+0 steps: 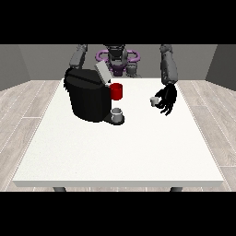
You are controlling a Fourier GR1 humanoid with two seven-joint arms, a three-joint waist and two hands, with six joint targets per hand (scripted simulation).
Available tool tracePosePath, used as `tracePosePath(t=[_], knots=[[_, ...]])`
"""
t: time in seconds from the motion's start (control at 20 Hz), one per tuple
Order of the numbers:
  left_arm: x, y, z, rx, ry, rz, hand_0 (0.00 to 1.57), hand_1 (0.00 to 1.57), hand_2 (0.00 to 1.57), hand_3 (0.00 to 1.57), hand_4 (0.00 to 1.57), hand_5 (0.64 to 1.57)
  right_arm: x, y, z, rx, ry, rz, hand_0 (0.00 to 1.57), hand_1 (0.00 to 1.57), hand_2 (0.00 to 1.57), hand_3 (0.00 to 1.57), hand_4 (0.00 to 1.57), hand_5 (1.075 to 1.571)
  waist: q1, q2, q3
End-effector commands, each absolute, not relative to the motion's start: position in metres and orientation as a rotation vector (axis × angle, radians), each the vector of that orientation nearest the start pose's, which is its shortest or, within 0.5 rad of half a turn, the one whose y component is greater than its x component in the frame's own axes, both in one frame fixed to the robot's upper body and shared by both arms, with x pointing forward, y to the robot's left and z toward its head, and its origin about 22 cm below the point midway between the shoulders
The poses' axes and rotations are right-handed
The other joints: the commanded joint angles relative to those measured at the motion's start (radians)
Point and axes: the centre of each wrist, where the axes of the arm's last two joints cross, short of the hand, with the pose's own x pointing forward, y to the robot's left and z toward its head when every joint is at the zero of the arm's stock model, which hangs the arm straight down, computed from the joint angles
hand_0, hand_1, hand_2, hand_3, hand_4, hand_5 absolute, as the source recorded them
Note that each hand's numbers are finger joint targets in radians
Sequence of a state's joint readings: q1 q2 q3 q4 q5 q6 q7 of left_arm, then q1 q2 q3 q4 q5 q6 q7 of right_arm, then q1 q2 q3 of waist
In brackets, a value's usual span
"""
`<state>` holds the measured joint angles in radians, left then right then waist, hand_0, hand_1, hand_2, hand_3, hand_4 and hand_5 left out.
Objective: Insert the coffee pod into the coffee machine and close the lid
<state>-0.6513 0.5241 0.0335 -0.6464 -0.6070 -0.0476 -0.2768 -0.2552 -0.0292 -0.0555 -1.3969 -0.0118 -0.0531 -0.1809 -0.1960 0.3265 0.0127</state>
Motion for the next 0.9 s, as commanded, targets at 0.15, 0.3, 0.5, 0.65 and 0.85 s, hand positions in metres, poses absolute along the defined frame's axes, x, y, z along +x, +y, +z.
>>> tracePosePath(t=[0.15, 0.3, 0.5, 0.65, 0.85], knots=[[0.384, 0.325, 0.020, 0.631, -1.307, -0.960, 1.19, 1.19, 1.28, 1.18, 0.23, 1.571, 0.303, -0.228, 0.009, -0.013, -1.775, -0.010, 0.00, 0.00, 0.00, 0.00, 0.41, 1.571, -0.007, -0.029, -0.0124], [0.378, 0.337, 0.011, 0.658, -1.371, -0.954, 1.33, 1.33, 1.39, 1.31, 0.62, 1.571, 0.298, -0.217, 0.016, 0.014, -1.762, 0.004, 0.00, 0.00, 0.00, 0.00, 0.40, 1.571, -0.008, -0.028, -0.0135], [0.381, 0.312, 0.011, 0.551, -1.436, -0.982, 1.48, 1.48, 1.47, 1.38, 0.70, 1.571, 0.296, -0.243, -0.008, -0.038, -1.707, -0.058, 0.00, 0.00, 0.00, 0.00, 0.31, 1.571, 0.036, -0.095, -0.0125], [0.388, 0.336, 0.031, 0.586, -1.473, -0.965, 1.21, 1.21, 1.32, 1.33, 0.68, 1.571, 0.305, -0.247, 0.000, -0.020, -1.756, -0.090, 0.00, 0.00, 0.00, 0.00, 0.28, 1.571, 0.043, -0.059, -0.0127], [0.399, 0.324, 0.042, 0.527, -1.509, -0.917, 1.43, 1.43, 1.42, 1.30, 0.59, 1.571, 0.306, -0.242, -0.009, -0.045, -1.718, -0.046, 0.00, 0.00, 0.00, 0.00, 0.28, 1.571, 0.054, -0.080, -0.0129]])
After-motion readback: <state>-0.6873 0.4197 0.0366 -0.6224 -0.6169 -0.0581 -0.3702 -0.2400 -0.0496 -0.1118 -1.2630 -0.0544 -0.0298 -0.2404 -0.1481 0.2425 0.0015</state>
